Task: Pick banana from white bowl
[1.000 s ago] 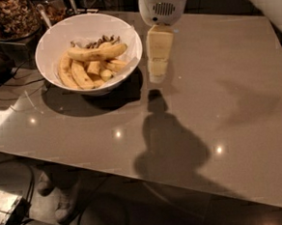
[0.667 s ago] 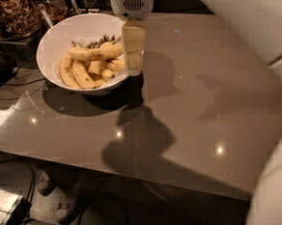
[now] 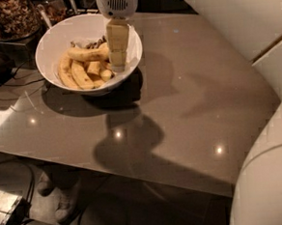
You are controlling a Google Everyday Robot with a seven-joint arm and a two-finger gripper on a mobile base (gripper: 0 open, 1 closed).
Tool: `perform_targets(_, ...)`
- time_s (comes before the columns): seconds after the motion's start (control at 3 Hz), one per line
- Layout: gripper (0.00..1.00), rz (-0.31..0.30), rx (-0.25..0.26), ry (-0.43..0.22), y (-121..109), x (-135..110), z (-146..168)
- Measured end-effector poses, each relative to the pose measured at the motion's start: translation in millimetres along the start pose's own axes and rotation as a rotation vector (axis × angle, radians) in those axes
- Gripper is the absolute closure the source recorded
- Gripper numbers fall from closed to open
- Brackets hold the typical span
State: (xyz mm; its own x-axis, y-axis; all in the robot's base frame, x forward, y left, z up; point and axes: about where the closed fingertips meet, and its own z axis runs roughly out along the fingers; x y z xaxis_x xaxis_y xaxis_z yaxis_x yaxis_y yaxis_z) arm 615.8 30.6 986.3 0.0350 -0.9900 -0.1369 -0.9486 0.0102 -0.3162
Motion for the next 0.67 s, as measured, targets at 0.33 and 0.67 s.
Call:
perform_targets(0.33, 0.00, -0.026, -0.035, -0.013, -18, -30, 21)
perform_targets(0.67, 0.00, -0.036, -0.060, -0.035, -39, -59, 40)
